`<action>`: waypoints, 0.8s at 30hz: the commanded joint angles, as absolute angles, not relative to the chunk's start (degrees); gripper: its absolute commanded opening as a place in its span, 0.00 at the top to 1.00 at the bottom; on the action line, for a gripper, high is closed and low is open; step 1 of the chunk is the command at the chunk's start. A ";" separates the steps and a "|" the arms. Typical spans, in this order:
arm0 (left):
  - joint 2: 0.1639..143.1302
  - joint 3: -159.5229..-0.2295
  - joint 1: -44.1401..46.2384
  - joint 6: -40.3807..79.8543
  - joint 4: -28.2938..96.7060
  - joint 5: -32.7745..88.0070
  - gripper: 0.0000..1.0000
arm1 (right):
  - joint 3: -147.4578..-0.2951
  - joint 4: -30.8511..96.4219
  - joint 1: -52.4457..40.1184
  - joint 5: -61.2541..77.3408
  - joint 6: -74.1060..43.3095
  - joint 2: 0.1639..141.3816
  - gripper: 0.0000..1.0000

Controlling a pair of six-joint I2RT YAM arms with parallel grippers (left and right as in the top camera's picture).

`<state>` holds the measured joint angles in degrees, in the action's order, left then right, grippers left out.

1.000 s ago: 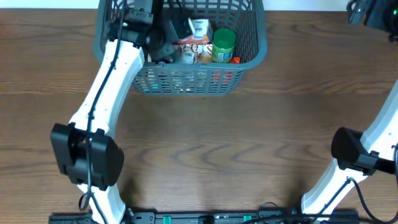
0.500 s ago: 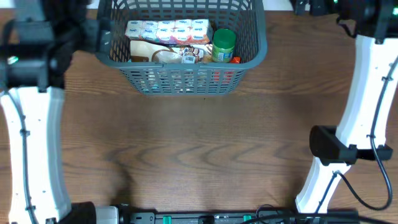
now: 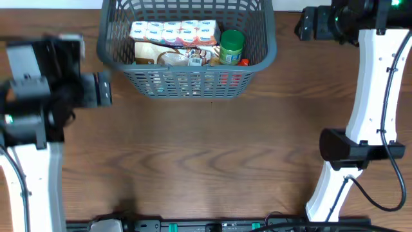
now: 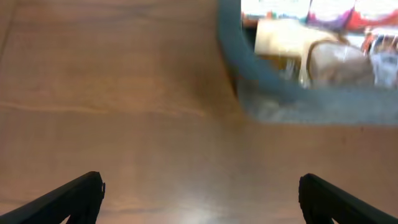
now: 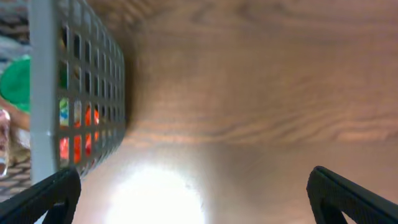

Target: Pack container

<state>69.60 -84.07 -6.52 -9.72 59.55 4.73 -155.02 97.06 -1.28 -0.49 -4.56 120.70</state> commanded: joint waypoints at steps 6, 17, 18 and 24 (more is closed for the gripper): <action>52.31 -65.80 -6.46 -13.52 51.55 4.78 0.01 | -133.12 96.99 -7.35 -12.47 -10.17 101.71 0.01; 34.24 -48.14 -4.99 -16.73 38.68 2.68 0.01 | -82.52 68.07 -16.34 -13.91 -15.84 67.66 0.01; 33.36 -47.03 -4.91 -16.71 37.85 1.37 0.01 | -77.30 64.88 -16.99 -14.35 -15.84 64.55 0.01; 32.32 -42.44 -4.91 -16.69 34.98 0.14 0.01 | -58.33 56.69 -17.82 -14.83 -15.86 51.94 0.01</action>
<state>32.36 -43.97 -5.13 -15.53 35.53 1.72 -63.40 57.52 -17.21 -13.41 -14.63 55.70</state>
